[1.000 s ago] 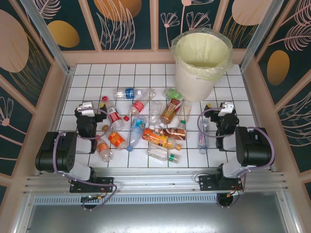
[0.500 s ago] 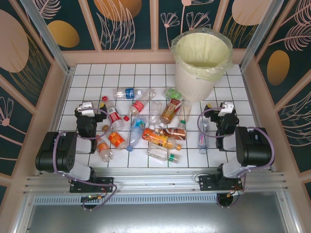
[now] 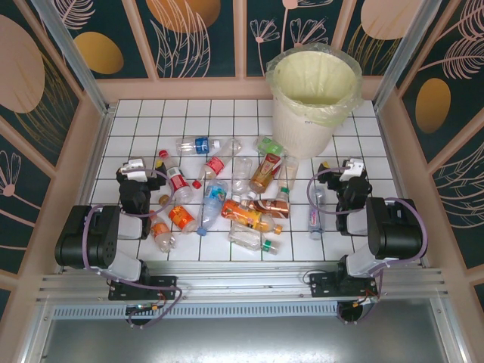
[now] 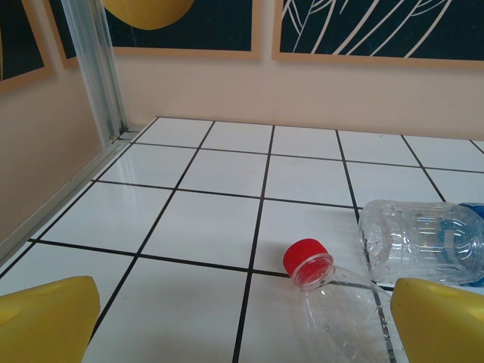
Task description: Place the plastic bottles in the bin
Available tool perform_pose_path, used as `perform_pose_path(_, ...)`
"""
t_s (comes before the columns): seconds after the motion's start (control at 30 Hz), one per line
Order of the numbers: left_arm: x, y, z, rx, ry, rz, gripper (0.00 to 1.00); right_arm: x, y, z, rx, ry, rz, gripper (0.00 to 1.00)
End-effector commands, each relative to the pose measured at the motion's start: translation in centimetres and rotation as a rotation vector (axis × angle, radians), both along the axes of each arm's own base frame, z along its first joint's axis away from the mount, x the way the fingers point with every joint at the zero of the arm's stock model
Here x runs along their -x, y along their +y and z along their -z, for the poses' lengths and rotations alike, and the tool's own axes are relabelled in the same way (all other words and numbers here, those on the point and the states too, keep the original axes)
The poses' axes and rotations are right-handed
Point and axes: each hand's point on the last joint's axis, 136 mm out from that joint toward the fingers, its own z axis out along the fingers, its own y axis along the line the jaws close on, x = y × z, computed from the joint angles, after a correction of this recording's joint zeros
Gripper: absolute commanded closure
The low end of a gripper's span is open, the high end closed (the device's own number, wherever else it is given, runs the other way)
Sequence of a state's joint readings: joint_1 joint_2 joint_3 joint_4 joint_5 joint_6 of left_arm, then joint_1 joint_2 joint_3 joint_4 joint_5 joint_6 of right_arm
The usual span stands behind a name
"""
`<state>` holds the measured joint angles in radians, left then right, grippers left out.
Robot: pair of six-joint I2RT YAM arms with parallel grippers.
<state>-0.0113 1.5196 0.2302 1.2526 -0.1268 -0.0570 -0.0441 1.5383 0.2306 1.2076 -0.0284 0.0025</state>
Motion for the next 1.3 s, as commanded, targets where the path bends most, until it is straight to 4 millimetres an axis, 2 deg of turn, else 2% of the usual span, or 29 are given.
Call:
perform_pose_path(0.0, -0.3, 0.0, -0.7, 0.015, -0.024, 0.008, 0.01, -0.4, 0.5, -0.9, -0.011, -0.035, -0.023, 0.01)
perform_pose_path(0.43, 0.0, 0.2, -1.1, 0.018, -0.037, -0.005, 0.02, -0.4, 0.4, -1.2, -0.014, -0.037, -0.019, 0.01)
perform_pose_path(0.57, 1.3, 1.1, -2.0, 0.035, -0.087, -0.062, 0.02, 0.1, 0.4, -2.5, -0.002, -0.063, 0.004, 0.01)
perform_pose_path(0.73, 0.8, 1.1, -2.8, 0.042, -0.043, -0.064, 0.01, 0.6, 0.2, -4.0, 0.005, -0.046, 0.042, 0.01)
perform_pose_path(0.83, 1.2, 1.1, -3.7, 0.064, -0.044, -0.066, 0.02, 0.8, 0.8, -4.9, 0.001, -0.028, 0.038, 0.01)
perform_pose_path(1.0, 1.8, 1.0, -5.1, 0.152, -0.008, -0.072, 0.01, 1.7, 2.6, -6.5, -0.057, 0.003, 0.009, 0.01)
perform_pose_path(1.13, 2.2, 0.3, -6.2, 0.303, 0.014, -0.054, 0.02, 2.5, 4.0, -7.5, -0.161, 0.043, -0.018, 0.01)
perform_pose_path(1.23, 2.4, -1.2, -6.8, 0.431, 0.054, 0.006, 0.02, 3.0, 4.1, -7.1, -0.280, 0.133, 0.040, 0.01)
perform_pose_path(1.27, 2.5, -1.8, -7.0, 0.466, 0.066, 0.030, 0.01, 3.3, 3.5, -6.6, -0.316, 0.177, 0.110, 0.01)
